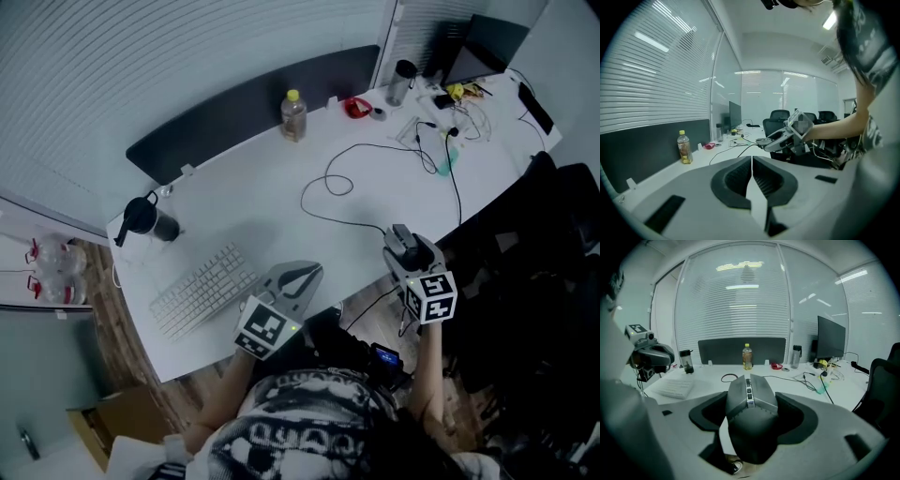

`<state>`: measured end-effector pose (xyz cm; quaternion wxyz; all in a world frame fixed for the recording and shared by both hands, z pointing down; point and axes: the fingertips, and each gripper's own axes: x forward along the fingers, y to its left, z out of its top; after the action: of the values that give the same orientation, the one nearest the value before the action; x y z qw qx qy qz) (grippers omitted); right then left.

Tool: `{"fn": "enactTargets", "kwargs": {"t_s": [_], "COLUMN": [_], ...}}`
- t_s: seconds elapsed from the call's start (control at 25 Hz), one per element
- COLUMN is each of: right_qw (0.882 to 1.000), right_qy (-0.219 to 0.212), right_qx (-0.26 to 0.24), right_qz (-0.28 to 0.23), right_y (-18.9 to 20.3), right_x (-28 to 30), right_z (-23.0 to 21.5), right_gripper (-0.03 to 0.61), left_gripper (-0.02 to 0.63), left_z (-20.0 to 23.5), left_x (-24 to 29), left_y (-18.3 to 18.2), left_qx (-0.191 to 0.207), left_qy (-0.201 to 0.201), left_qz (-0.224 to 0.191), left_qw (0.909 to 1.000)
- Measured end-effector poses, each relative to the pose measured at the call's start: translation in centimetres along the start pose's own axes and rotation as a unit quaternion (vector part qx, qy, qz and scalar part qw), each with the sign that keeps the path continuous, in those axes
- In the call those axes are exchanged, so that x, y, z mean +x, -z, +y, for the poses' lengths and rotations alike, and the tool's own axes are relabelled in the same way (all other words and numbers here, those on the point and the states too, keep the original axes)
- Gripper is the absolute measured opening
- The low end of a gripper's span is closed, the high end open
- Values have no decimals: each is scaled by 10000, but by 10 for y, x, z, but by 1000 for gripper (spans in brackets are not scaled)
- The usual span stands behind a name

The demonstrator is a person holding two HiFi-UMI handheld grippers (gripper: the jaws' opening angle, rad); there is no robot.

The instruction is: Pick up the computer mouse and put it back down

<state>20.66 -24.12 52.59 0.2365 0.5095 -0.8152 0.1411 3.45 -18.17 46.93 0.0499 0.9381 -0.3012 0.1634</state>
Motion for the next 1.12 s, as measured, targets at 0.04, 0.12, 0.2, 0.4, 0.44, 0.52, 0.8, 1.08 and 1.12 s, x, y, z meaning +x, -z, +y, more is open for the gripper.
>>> {"fn": "enactTargets", "kwargs": {"t_s": [0.04, 0.12, 0.2, 0.4, 0.44, 0.52, 0.8, 1.08, 1.12], "right_qw": [10000, 9999, 9997, 9988, 9985, 9975, 9933, 9933, 9937], "right_qy": [-4, -4, 4, -71, -111, -202, -342, -324, -321], "right_qx": [-32, -107, -155, -153, -164, -199, -239, -83, -92], "right_qz": [24, 96, 199, 458, 519, 649, 1076, 1106, 1068], "right_y": [1, 5, 11, 35, 40, 52, 89, 108, 108], "right_x": [6, 20, 36, 83, 92, 108, 143, 152, 152], "right_z": [-12, -35, -58, -101, -106, -114, -129, -132, -132], "right_gripper": [313, 313, 313, 313, 313, 313, 313, 314, 314], "left_gripper": [5, 5, 5, 5, 5, 5, 5, 5, 5], "left_z": [2, 6, 9, 17, 18, 19, 15, 11, 10], "left_x": [6, 18, 28, 46, 48, 51, 51, 53, 54], "left_y": [-2, -5, -8, -11, -11, -10, -2, 9, 10], "left_qx": [-6, -25, -51, -113, -126, -160, -284, -315, -308], "left_qy": [-52, -154, -257, -530, -582, -687, -962, -948, -928], "left_qz": [0, 6, 19, 89, 115, 177, 389, 601, 620], "left_qw": [10000, 9999, 9997, 9985, 9982, 9974, 9942, 9932, 9933]}}
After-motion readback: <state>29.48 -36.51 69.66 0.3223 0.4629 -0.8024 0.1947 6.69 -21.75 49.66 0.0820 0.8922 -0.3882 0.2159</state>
